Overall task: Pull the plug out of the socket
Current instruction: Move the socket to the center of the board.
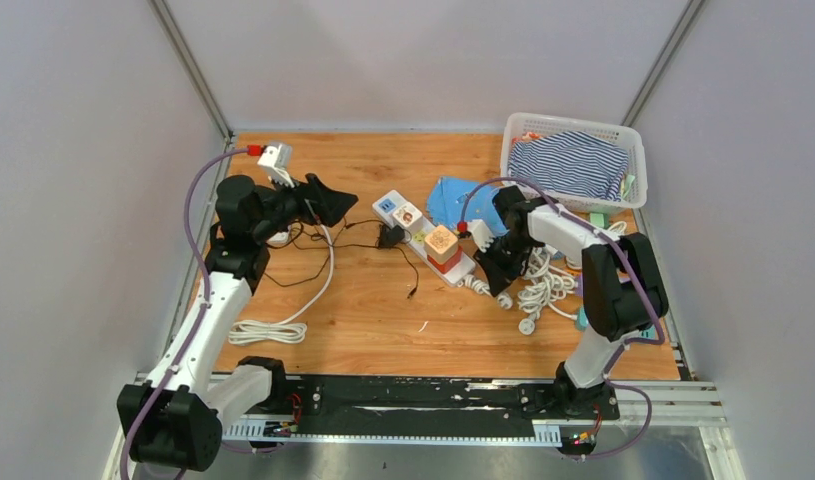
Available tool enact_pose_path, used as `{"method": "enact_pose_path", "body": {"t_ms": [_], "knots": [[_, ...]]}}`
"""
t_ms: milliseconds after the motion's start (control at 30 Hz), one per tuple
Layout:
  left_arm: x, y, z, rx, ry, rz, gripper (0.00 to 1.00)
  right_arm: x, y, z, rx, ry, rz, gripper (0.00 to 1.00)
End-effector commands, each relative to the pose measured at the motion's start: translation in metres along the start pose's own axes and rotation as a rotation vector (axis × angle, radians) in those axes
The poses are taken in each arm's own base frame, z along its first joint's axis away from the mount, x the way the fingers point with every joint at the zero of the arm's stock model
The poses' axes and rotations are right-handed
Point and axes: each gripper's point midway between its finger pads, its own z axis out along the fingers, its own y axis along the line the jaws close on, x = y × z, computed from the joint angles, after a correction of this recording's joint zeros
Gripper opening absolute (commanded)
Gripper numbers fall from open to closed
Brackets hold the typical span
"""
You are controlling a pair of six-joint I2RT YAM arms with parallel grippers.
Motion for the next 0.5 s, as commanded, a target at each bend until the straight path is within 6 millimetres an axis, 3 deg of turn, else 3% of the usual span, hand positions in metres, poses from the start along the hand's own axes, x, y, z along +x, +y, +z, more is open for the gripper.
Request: {"method": "enact_pose_path", "body": {"t_ms": [0,200,367,467], "knots": [[0.01,-0.021,0.008,0.073,0.04,0.048,1.0,0.036,0.005,-0.008,-0.031,0.032,0.023,0.02],[0.037,-0.049,0.018,0.128,0.089,0.1,1.0,0.053,0.003,-0.011,-0.025,0.023,0.048,0.09],[0.07,-0.056,0.024,0.092,0.13,0.135,1.0,0.045,0.005,-0.022,-0.021,-0.034,0.039,0.47],[0.097,-0.049,0.023,0.054,0.169,0.169,1.0,0.032,0.009,-0.035,-0.008,-0.098,0.008,0.63]]}}
